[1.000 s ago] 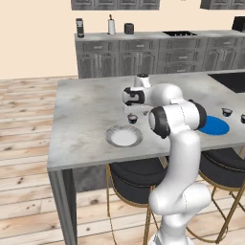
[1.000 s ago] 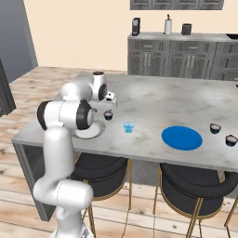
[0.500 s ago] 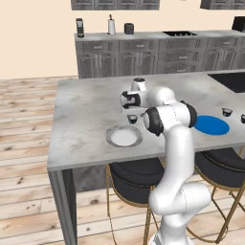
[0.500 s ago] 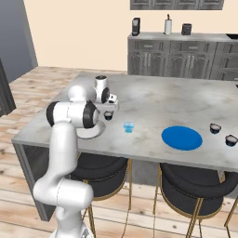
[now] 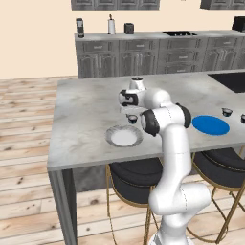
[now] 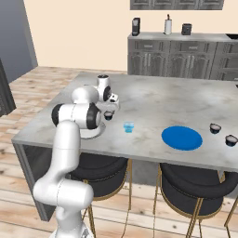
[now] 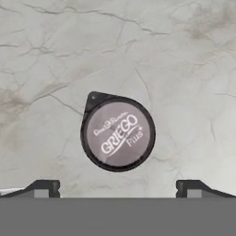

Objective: Place two yogurt containers on each plate.

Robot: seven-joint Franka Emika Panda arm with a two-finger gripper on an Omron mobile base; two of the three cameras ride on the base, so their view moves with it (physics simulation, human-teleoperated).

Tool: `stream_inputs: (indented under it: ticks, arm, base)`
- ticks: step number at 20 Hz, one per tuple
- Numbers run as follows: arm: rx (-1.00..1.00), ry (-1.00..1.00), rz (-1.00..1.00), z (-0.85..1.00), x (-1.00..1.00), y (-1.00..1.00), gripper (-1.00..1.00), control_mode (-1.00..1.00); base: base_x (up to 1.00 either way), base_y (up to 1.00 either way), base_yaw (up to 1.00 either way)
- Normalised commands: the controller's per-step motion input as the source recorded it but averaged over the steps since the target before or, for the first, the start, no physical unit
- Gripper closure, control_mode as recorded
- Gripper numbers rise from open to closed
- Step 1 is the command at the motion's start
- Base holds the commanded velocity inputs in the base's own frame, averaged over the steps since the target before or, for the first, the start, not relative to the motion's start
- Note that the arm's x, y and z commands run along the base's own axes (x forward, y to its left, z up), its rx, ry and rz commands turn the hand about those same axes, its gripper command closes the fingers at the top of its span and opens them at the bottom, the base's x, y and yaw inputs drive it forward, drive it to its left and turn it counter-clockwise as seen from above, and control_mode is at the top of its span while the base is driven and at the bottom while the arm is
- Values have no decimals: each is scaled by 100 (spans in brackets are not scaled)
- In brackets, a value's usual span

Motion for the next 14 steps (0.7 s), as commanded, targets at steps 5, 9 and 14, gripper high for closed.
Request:
stream_inputs:
  ticks: [5, 9, 14]
  arm:
    - [0, 3, -2, -21, 0, 0, -100, -100]
    - [-3, 5, -3, -46, 0, 0, -100, -100]
    - [0, 0, 0, -31, 11, 0, -100, -100]
  base:
    - [0, 0, 0]
    - [0, 0, 0]
    - [0, 0, 0]
